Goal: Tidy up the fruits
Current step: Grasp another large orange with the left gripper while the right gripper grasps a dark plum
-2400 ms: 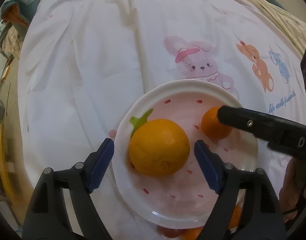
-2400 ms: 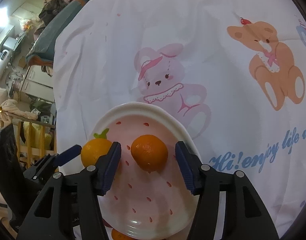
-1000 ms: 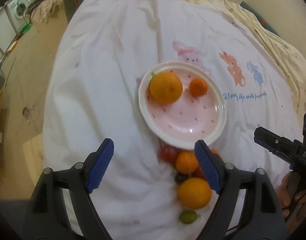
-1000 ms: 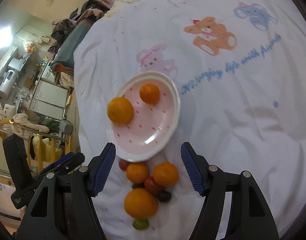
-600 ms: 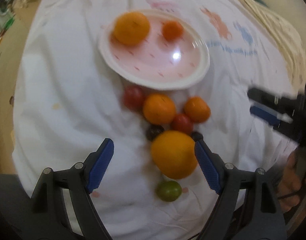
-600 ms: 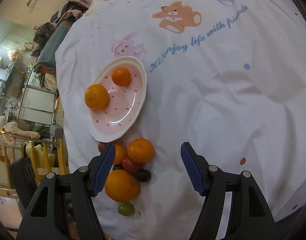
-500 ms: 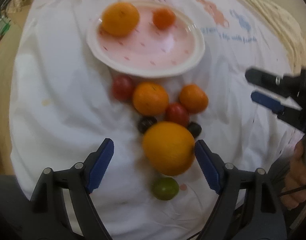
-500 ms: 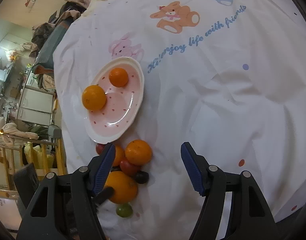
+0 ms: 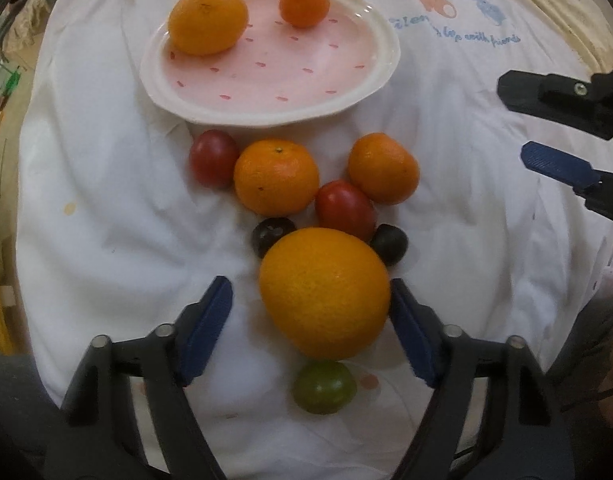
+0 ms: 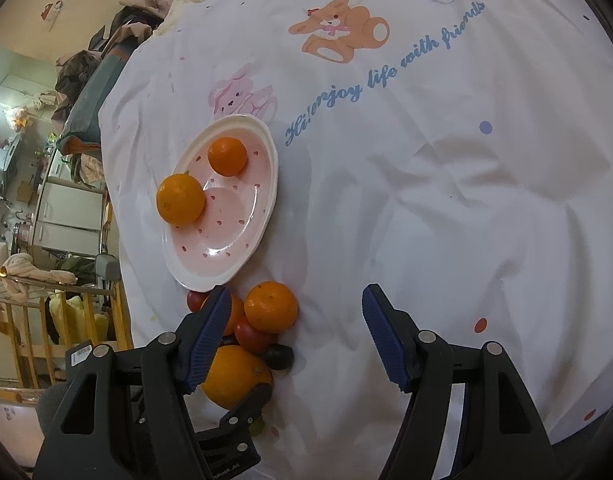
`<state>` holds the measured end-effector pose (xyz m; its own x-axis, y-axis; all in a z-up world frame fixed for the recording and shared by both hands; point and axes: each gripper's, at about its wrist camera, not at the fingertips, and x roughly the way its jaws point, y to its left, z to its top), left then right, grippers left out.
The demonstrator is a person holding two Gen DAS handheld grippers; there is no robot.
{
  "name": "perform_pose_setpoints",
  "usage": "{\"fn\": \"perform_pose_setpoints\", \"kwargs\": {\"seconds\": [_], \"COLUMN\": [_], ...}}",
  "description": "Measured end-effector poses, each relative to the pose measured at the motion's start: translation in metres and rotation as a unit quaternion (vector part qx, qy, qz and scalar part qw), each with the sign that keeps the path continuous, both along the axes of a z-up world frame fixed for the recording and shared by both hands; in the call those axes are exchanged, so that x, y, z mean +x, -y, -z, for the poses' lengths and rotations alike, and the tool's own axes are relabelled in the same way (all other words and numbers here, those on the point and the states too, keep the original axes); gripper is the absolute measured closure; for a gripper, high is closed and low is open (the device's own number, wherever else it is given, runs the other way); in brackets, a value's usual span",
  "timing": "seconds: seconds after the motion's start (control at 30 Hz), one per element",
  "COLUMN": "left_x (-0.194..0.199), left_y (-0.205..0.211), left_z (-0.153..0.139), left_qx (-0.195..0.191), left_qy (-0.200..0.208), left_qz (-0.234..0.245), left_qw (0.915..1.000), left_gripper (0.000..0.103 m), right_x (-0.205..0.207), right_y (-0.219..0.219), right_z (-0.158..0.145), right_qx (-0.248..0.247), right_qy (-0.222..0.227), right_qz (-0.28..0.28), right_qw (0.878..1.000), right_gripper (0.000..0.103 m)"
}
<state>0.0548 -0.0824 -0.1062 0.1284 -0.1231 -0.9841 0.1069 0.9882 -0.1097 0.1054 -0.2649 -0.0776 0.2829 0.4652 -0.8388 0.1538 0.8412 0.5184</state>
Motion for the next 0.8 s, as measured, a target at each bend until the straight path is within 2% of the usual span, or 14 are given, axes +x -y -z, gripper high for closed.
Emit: {"fn": "perform_pose_setpoints", "kwargs": {"seconds": [0.03, 0.1, 0.3, 0.47, 0.67, 0.8], "left_x": [-0.001, -0.005, -0.006, -0.005, 0.006, 0.022], "left_y": [0.001, 0.005, 0.014, 0.003, -0.024, -0.047], "left_z": [-0.001, -0.005, -0.024, -0.051, -0.084, -0.090], "left_qx": [-0.007, 0.002, -0.022, -0.036, -0.017, -0.004], "left_qy": [-0.001, 0.001, 0.009, 0.023, 0.059, 0.079], "left_qz": [0.004, 0.014, 0.031, 0.021, 0.012, -0.005], "left_qw": [1.0000, 0.9999, 0.9992, 0.9989, 0.9980, 0.9969], "left_gripper": [0.045, 0.048, 0.049, 0.049, 0.049, 0.049], "right_x": [0.000, 0.000, 0.001, 0.001, 0.001, -0.001], "right_y": [0.000, 0.001, 0.005, 0.005, 0.000, 0.000], "right_z": [0.001, 0.002, 0.001, -0.003, -0.008, -0.005], "right_qx": [-0.001, -0.001, 0.003, 0.011, 0.005, 0.002], "right_qy": [-0.002, -0.005, -0.005, -0.003, 0.007, 0.001], "right_qz": [0.000, 0.003, 0.006, 0.008, -0.004, -0.008], "right_qw": [1.000, 1.000, 1.000, 1.000, 1.000, 1.000], "right_gripper": [0.032, 0.032, 0.032, 0.032, 0.032, 0.032]}}
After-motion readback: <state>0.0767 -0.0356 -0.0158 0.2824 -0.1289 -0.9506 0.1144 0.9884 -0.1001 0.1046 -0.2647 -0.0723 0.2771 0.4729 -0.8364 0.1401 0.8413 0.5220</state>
